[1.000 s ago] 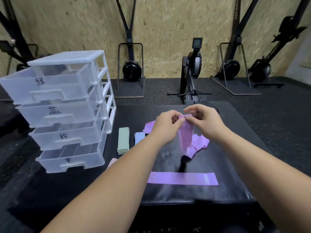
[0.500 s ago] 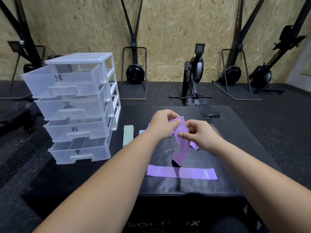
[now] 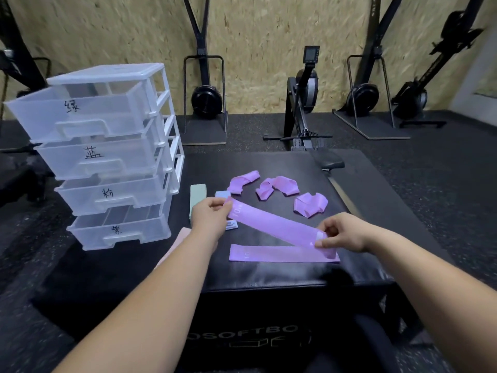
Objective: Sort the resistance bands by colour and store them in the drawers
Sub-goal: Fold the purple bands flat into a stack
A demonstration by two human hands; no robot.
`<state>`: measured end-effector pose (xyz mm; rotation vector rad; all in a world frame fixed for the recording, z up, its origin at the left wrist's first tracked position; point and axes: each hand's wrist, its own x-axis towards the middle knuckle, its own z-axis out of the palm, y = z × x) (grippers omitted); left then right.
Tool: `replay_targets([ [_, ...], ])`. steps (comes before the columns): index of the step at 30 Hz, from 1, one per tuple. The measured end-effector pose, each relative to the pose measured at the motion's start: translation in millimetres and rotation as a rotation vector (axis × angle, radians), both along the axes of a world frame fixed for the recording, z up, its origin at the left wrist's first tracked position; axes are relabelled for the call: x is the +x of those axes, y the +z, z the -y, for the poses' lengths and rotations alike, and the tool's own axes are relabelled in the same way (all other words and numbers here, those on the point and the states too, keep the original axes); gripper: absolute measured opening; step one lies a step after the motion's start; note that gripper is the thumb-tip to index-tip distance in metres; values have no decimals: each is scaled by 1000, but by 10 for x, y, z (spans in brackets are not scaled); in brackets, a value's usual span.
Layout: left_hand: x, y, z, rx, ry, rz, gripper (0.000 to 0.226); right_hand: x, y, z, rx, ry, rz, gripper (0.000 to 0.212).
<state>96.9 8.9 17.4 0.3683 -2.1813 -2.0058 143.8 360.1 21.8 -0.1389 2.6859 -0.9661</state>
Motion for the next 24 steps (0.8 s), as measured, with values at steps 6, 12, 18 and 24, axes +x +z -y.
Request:
replay_targets([
  [6, 187, -421, -1, 53, -23, 108, 9, 85, -234, -254, -117, -158, 0, 15],
  [12, 239, -695, 52, -91, -39, 147, 17, 137, -455, -275, -304, -333, -61, 33],
  [18, 277, -782, 55, -340, -87, 130, 17, 153, -710, -219, -342, -437, -126, 33],
  [24, 257, -851, 61, -531, -142, 85, 15, 187, -853, -187, -173, -452, -244, 33],
])
